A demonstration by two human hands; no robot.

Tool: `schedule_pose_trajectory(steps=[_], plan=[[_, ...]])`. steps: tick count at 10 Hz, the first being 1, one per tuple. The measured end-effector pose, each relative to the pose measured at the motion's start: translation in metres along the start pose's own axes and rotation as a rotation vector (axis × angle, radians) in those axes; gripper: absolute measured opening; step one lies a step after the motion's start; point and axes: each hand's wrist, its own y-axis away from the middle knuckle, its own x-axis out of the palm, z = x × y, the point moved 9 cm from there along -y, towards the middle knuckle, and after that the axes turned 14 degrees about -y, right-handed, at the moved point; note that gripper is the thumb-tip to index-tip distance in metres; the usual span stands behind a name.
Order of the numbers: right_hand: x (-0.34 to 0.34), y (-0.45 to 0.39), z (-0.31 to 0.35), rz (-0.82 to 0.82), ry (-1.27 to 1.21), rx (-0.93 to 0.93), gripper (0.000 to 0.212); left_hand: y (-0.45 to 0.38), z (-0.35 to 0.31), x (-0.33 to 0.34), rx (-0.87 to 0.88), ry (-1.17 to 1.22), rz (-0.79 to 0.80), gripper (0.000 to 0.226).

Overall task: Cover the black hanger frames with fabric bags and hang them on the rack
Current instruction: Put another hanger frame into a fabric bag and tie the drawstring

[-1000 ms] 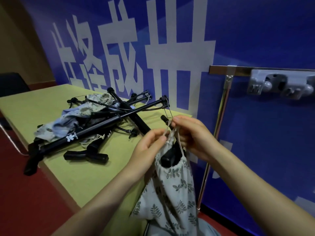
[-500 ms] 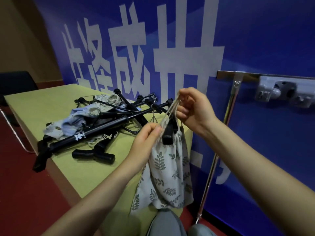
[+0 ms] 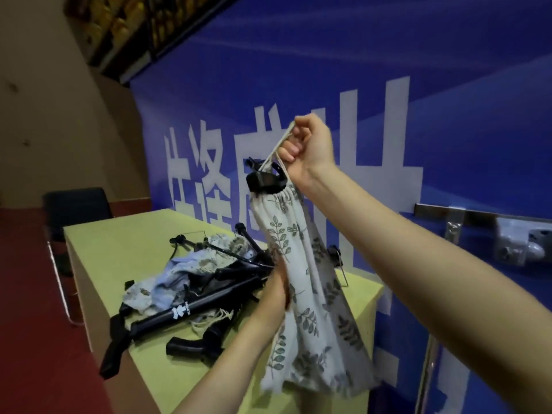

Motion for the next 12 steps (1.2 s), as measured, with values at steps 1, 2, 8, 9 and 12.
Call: schedule_pose_trajectory(steps=[1,2,8,9,12], plan=[[-0.002,-0.016,0.001,-0.003,-0.060,-0.040,0.034,-0.019,-0.002,-0.021,-0.003,0.084,-0.033,0.067],[-0.022,-0.025,0.012,-0.012,0.039,-0.089,0.031,-0.026,0.001,-0.047,-0.036,-0.047,-0.097,0.038],[-0.123,-0.035,-0.122,0.277,1.368,0.226,0.025,-0.056,-0.110,-0.266,-0.123,-1.001,-0.550,0.052],[-0.172,-0.032,-0.143,0.281,1.497,0.302,0.022,-0.084,-0.078,-0.302,-0.157,-1.242,-0.539,0.072],[-0.218,-0.021,-0.142,0.474,1.802,0.177,0.047,-0.162,0.032,-0.327,-0.367,-1.626,-0.417,0.063]])
